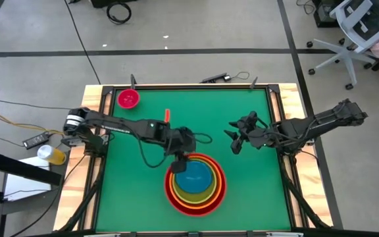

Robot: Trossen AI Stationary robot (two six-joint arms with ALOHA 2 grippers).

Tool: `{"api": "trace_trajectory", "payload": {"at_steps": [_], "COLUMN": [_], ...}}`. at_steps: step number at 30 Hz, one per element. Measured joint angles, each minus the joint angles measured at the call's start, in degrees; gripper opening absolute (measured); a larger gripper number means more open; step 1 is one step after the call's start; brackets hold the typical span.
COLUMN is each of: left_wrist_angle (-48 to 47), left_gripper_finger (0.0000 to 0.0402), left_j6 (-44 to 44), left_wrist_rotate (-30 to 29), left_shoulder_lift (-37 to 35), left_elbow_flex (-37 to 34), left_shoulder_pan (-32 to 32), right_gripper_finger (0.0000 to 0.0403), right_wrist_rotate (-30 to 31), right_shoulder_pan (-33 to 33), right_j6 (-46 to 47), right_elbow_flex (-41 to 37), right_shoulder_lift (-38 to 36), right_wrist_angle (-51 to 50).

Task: Nest bowls inside each other
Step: Adjust the stacked colored bowls

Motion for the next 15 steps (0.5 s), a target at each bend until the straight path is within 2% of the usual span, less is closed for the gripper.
{"api": "trace_trajectory", "payload": {"at_steps": [8,11,15], "left_wrist_angle": [-5.83,-5.47,-4.7], "left_gripper_finger": [0.019,0.019,0.019], "left_j6": [-0.59,-1.09,-2.73], "left_wrist_rotate": [-14.31,-15.08,-15.7], "left_shoulder_lift": [-5.0,-6.59,-8.87], "left_elbow_flex": [-1.28,-4.99,-11.72], "left_shoulder_pan": [3.31,4.46,6.5], "right_gripper_finger": [0.0194,0.0194,0.0194], "right_wrist_rotate": [0.02,-0.89,-7.5], "right_shoulder_pan": [0.76,1.66,3.17], "right_j6": [3.19,3.78,0.14], "right_elbow_flex": [0.0,0.0,0.02], "right_shoulder_lift": [5.4,8.82,15.85], "right_wrist_angle": [0.36,3.76,13.42]}}
